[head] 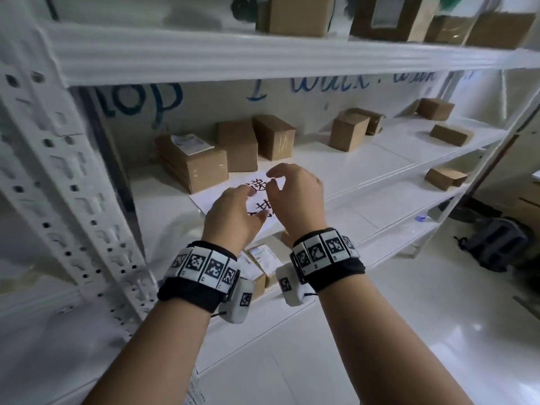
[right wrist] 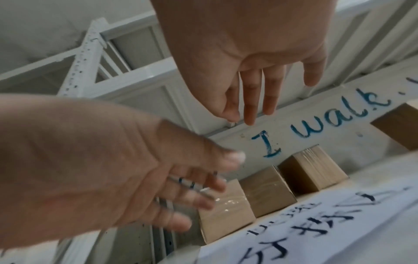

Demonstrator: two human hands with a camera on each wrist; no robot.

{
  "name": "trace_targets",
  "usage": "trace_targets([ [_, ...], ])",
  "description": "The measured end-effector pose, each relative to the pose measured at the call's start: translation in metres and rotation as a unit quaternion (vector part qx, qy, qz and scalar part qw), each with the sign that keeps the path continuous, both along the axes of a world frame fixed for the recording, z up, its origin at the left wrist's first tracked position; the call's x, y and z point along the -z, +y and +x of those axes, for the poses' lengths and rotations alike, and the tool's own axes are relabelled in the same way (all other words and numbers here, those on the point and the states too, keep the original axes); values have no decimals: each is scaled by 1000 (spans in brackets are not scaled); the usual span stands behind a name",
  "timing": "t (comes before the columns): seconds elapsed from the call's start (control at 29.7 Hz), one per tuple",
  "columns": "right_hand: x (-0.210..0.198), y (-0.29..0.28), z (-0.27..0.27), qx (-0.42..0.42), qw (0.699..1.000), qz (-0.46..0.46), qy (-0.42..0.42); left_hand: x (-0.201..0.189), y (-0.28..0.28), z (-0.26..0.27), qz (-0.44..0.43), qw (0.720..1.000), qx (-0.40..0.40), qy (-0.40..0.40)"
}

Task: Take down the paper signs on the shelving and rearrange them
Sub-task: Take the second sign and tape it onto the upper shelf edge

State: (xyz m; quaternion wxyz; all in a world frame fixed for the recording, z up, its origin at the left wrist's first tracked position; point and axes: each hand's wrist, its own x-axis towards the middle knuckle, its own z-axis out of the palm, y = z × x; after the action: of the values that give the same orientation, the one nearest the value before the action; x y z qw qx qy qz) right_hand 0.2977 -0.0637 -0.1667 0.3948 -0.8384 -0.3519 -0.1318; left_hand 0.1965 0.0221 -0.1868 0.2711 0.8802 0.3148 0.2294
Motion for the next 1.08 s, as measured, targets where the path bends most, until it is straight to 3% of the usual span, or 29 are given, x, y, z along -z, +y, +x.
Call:
trace_targets([
  [0.13,26,10,51,-23,997,-65,47,30,13,26,-18,979,-46,198],
  [0.24,46,13,75,-36,986,-127,99,44,13,30,31,953,-41,298],
  [0.37,60,9,92,-17,982,-115,149,47,16,25,82,980,-86,162],
  [0.47,64,4,101,9,982,-74,175,43,26,21,35,991,-89,89],
  [0.67,63,10,108,84,962,70,249,42,45,21,15,987,-157,-39],
  [0.94,54,-1,119,38,872,211,440,32,38,18,30,981,-141,-129],
  [1.01,54,-4,123,20,869,213,446,30,36,16,41,980,-139,-136],
  [1.08,55,-9,128,19,887,193,419,29,35,15,51,979,-139,-142],
])
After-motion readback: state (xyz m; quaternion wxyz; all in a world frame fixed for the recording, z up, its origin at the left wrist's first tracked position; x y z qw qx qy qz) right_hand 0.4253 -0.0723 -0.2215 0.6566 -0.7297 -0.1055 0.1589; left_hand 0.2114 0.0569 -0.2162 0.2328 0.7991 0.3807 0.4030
